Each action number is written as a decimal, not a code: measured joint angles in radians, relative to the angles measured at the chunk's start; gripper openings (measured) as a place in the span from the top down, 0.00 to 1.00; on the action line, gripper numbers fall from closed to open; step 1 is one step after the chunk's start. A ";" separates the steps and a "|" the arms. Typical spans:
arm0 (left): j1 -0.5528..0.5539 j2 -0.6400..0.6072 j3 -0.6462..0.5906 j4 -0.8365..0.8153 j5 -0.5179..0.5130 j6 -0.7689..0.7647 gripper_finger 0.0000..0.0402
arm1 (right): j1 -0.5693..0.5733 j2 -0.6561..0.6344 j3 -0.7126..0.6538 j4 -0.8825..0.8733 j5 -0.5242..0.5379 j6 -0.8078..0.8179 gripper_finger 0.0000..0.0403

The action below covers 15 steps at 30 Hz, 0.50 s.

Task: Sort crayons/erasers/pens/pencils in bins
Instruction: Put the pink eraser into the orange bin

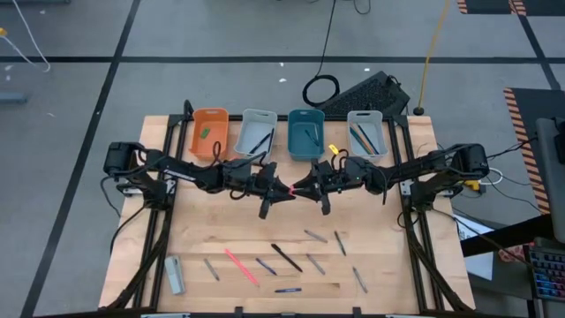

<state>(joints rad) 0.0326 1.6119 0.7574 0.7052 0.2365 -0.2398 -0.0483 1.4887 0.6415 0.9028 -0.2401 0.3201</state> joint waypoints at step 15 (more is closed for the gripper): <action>0.056 -0.167 -0.001 -0.336 -0.112 0.099 0.86 | -0.026 -0.205 0.000 -0.191 0.060 -0.193 0.40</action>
<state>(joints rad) 0.0882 1.4451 0.7567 0.3693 0.1246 -0.1404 -0.0748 1.2842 0.6415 0.7118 -0.1798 0.1270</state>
